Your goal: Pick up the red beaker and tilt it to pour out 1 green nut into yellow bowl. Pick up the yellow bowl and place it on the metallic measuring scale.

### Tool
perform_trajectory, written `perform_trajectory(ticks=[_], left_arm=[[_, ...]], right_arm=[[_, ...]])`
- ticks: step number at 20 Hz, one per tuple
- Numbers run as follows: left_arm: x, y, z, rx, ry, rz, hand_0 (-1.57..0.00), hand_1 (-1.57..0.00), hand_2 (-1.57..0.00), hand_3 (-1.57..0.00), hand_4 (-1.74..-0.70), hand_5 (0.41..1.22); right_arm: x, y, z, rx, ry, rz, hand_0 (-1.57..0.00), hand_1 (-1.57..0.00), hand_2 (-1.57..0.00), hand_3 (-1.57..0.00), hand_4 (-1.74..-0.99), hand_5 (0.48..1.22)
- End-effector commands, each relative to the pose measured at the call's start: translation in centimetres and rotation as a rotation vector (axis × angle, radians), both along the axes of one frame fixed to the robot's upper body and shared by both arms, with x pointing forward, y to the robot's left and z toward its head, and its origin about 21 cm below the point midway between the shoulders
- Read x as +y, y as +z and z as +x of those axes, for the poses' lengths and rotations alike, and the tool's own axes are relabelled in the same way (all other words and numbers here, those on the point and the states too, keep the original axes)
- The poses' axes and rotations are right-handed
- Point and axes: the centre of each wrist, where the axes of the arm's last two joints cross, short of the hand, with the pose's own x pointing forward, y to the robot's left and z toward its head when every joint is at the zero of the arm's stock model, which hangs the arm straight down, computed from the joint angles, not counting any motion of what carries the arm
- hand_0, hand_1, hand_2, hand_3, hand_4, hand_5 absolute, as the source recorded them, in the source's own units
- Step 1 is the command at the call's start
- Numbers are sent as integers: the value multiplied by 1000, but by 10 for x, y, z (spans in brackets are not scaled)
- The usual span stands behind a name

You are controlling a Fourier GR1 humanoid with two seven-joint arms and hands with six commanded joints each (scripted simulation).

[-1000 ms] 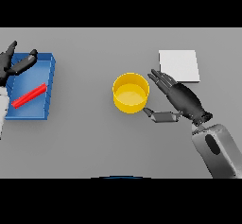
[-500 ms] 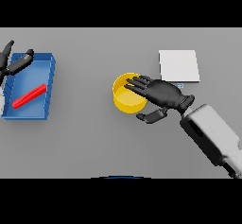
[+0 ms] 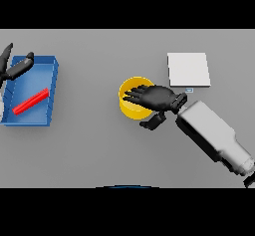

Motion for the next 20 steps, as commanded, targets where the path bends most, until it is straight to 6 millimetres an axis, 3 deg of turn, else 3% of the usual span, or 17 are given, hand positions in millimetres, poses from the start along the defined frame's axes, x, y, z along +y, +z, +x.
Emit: perform_trajectory(ticks=[1,6,9,10,11,12,14,17,20], left_arm=[[0,0,0,-5,-7,-5,1,1,1,1,-801,706],[1,1,3,10,-7,13,1,1,1,1,-789,711],[1,1,3,8,-4,10,1,1,1,1,-791,712],[2,1,4,8,0,16,1,1,1,1,-791,711],[-1,0,4,4,-8,12,1,1,1,1,-789,710],[-2,0,6,3,-12,10,1,1,1,1,-788,710],[1,3,7,-3,-6,12,1,1,1,1,-787,707],[2,1,5,8,-5,15,1,1,1,1,-784,712],[3,0,5,2,-16,13,1,1,1,1,-782,710]], right_arm=[[3,2,5,6,0,-13,1,1,1,1,-1177,673],[7,-9,9,34,-13,-44,1,1,1,-22,-1195,708],[7,-8,9,31,-15,-64,-48,-60,-88,-130,-1261,809],[6,-8,9,36,-5,-57,-193,-183,-189,-215,-1309,891],[4,-9,11,36,1,-52,-455,-407,-349,-322,-1363,957],[6,-11,10,28,-1,-47,-678,-640,-594,-572,-1435,1010],[5,-7,11,36,18,-40,-999,-975,-945,-792,-1540,1086],[1,-6,11,53,22,-42,-1278,-1266,-1187,-1027,-1637,1152],[3,-1,8,66,-1,-62,-1421,-1415,-1323,-1130,-1688,1186]])
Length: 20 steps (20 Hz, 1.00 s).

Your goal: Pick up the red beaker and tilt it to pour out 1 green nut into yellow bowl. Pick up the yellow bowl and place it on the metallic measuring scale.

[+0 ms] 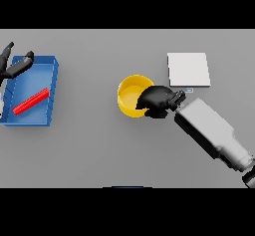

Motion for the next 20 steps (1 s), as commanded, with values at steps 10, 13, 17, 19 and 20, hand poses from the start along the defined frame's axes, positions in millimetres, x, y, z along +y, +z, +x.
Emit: perform_trajectory(ticks=[10,13,17,19,20], left_arm=[[-3,5,-2,-6,-9,8,1,1,1,1,-776,702],[0,6,0,-6,-6,-18,1,1,1,1,-788,702],[-1,5,-1,-15,-9,-22,1,1,1,1,-800,704],[-4,6,0,-7,-1,-30,1,1,1,1,-812,710],[-3,3,-1,-1,6,-39,1,1,1,1,-820,717]], right_arm=[[-15,46,5,-29,-39,11,-1555,-1554,-1491,-1153,-1735,1217],[-14,57,1,-83,-72,4,-1563,-1562,-1447,-1199,-1738,1219],[-18,69,-2,-105,-111,19,-1520,-1567,-1520,-1179,-1740,1219],[-25,79,2,-140,-156,4,-1538,-1569,-1488,-1190,-1740,1220],[-32,84,8,-161,-164,13,-1545,-1569,-1487,-1183,-1740,1220]])
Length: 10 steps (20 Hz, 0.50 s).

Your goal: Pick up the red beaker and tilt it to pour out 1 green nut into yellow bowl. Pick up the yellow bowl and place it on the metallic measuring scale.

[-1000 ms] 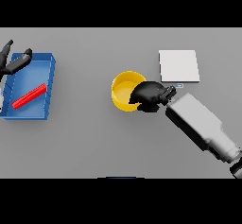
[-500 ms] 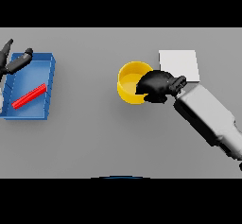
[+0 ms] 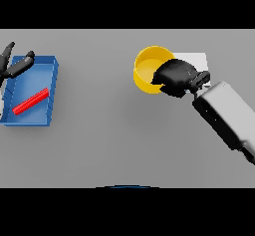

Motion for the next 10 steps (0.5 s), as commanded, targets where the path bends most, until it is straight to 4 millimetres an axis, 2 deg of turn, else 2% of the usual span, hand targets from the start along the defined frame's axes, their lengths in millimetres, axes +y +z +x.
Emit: perform_trajectory(ticks=[1,6,10], left_arm=[[0,4,-1,-6,4,-5,1,1,1,1,-826,723],[-3,6,-3,-1,14,-13,1,1,1,1,-844,739],[1,8,-6,15,24,-6,1,1,1,1,-852,760]], right_arm=[[-2,-1,3,-23,-25,9,-1550,-1570,-1504,-1174,-1741,1220],[-37,7,25,-88,-117,31,-1564,-1571,-1542,-1153,-1741,1221],[-60,-1,42,-110,-208,26,-1568,-1571,-1553,-1154,-1741,1221]])
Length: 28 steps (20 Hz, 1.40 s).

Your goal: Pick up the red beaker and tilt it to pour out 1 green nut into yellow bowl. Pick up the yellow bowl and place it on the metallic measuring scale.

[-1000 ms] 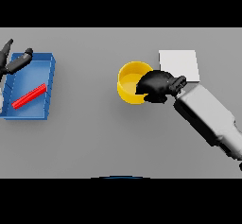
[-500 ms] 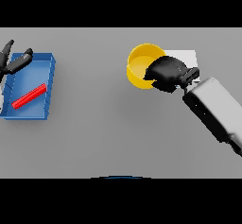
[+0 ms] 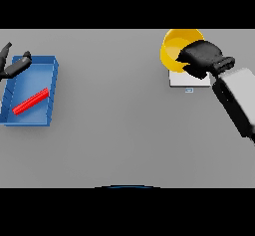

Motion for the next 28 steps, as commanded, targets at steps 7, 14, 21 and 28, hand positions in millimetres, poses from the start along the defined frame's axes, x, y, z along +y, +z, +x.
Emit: perform_trajectory(ticks=[7,14,21,28], left_arm=[[-6,3,0,6,8,4,1,1,1,1,-864,789],[-3,5,1,12,14,18,1,1,1,1,-851,802],[-2,1,3,27,11,17,1,1,1,1,-836,775],[-4,4,0,23,11,0,1,1,1,1,-837,760]], right_arm=[[-29,-29,16,25,-94,29,-1570,-1571,-1450,-1240,-1741,1221],[-33,-47,23,65,-144,40,-1571,-1571,-1380,-1392,-1741,1221],[-37,-54,22,105,-151,34,-1558,-1428,-1343,-1110,-1682,1221],[-37,-50,23,165,-212,90,-484,-459,-376,-318,-1485,863]])
